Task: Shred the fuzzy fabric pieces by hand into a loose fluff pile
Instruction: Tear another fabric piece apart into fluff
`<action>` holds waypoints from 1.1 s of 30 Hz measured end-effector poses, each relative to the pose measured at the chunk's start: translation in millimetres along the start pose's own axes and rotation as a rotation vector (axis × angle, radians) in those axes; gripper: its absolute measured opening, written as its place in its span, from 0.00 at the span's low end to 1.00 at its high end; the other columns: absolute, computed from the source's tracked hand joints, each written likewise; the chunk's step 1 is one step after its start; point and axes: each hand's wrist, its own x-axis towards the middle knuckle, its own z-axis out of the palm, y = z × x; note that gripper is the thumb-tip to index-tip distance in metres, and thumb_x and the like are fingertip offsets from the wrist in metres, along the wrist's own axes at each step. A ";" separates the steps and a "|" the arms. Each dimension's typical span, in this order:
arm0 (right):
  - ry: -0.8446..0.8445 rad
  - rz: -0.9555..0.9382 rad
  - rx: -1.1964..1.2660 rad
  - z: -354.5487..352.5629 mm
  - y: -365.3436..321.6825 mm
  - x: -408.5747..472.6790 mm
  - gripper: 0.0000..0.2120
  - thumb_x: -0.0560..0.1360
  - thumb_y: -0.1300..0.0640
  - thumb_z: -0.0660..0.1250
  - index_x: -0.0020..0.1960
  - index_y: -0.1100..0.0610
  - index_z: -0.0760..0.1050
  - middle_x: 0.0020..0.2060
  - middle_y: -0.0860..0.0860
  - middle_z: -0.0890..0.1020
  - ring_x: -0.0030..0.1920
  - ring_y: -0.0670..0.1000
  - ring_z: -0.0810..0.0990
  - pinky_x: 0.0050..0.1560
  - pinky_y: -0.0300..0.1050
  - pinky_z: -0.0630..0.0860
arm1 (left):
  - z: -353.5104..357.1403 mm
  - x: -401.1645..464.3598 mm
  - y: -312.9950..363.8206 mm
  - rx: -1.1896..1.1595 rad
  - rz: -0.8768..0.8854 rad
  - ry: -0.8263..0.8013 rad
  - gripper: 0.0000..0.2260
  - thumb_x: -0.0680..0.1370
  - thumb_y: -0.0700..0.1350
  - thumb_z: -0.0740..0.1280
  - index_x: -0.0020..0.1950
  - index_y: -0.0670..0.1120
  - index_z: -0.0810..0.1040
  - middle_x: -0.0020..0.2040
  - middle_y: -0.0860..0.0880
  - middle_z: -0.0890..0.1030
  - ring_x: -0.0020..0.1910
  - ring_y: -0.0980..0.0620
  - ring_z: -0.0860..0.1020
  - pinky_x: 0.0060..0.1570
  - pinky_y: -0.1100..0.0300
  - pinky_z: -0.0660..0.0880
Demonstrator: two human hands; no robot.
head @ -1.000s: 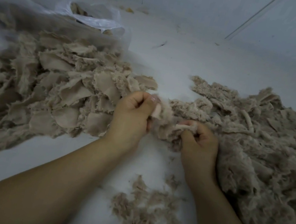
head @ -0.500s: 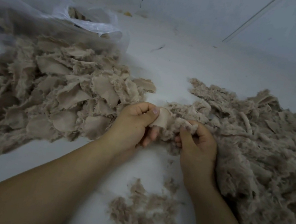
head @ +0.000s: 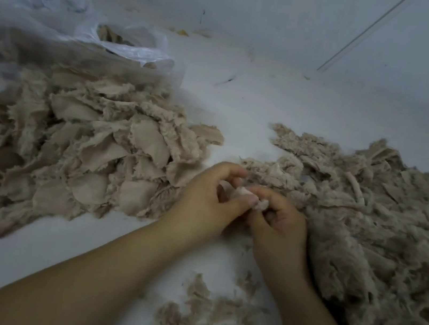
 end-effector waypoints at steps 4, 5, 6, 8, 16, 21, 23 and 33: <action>0.007 -0.029 -0.059 0.0 -0.6 -0.6 0.05 0.75 0.52 0.67 0.46 0.46 0.82 0.37 0.49 0.85 0.38 0.51 0.84 0.38 0.55 0.81 | 0.4 -2.2 3.8 0.140 0.180 0.026 0.07 0.76 0.39 0.71 0.47 0.50 0.84 0.42 0.55 0.82 0.38 0.59 0.78 0.40 0.64 0.73; 0.018 -0.034 -0.069 0.1 -1.1 -0.8 0.05 0.75 0.51 0.67 0.46 0.46 0.82 0.36 0.49 0.85 0.36 0.52 0.83 0.37 0.55 0.80 | -0.5 -2.7 3.7 0.138 0.204 0.044 0.06 0.76 0.38 0.71 0.46 0.49 0.85 0.40 0.56 0.82 0.37 0.59 0.78 0.39 0.65 0.72; 0.025 -0.036 -0.079 0.3 -2.0 -0.8 0.05 0.75 0.51 0.67 0.45 0.47 0.82 0.34 0.50 0.84 0.34 0.54 0.82 0.35 0.56 0.79 | -1.4 -3.2 3.5 0.121 0.209 0.050 0.06 0.77 0.38 0.70 0.45 0.47 0.84 0.38 0.56 0.81 0.36 0.60 0.77 0.37 0.66 0.72; 0.028 -0.033 -0.091 -0.2 -1.1 0.1 0.07 0.77 0.53 0.67 0.42 0.48 0.81 0.31 0.51 0.82 0.31 0.55 0.79 0.31 0.56 0.77 | -1.7 -3.9 3.9 0.021 0.166 0.046 0.05 0.78 0.37 0.68 0.44 0.43 0.82 0.34 0.54 0.80 0.32 0.59 0.76 0.34 0.66 0.72; 0.125 0.021 0.037 -2.1 -1.3 3.6 0.17 0.80 0.64 0.63 0.36 0.49 0.76 0.26 0.42 0.73 0.26 0.40 0.68 0.27 0.33 0.66 | -7.3 2.2 2.4 -0.235 0.059 0.138 0.08 0.79 0.35 0.65 0.42 0.44 0.79 0.31 0.45 0.75 0.29 0.53 0.71 0.30 0.62 0.69; -0.032 -0.026 -0.106 2.1 0.5 2.0 0.07 0.67 0.60 0.70 0.43 0.62 0.78 0.44 0.59 0.79 0.40 0.59 0.80 0.39 0.54 0.79 | 0.2 0.0 3.8 -0.374 -0.004 0.059 0.10 0.81 0.35 0.62 0.44 0.46 0.77 0.27 0.43 0.76 0.21 0.52 0.71 0.24 0.65 0.68; -0.033 -0.036 -0.175 1.8 2.6 1.8 0.05 0.68 0.59 0.72 0.39 0.62 0.78 0.40 0.59 0.79 0.38 0.58 0.80 0.39 0.56 0.79 | 3.4 -1.4 5.6 -0.370 -0.003 0.041 0.09 0.81 0.35 0.62 0.44 0.45 0.77 0.30 0.32 0.75 0.22 0.49 0.70 0.23 0.63 0.67; -0.030 0.011 0.049 1.9 -3.1 -1.0 0.09 0.69 0.52 0.67 0.44 0.56 0.81 0.34 0.58 0.82 0.33 0.56 0.79 0.34 0.52 0.76 | -1.0 -2.2 8.2 -0.356 -0.042 0.017 0.08 0.79 0.32 0.65 0.46 0.44 0.76 0.26 0.49 0.78 0.19 0.55 0.68 0.21 0.66 0.65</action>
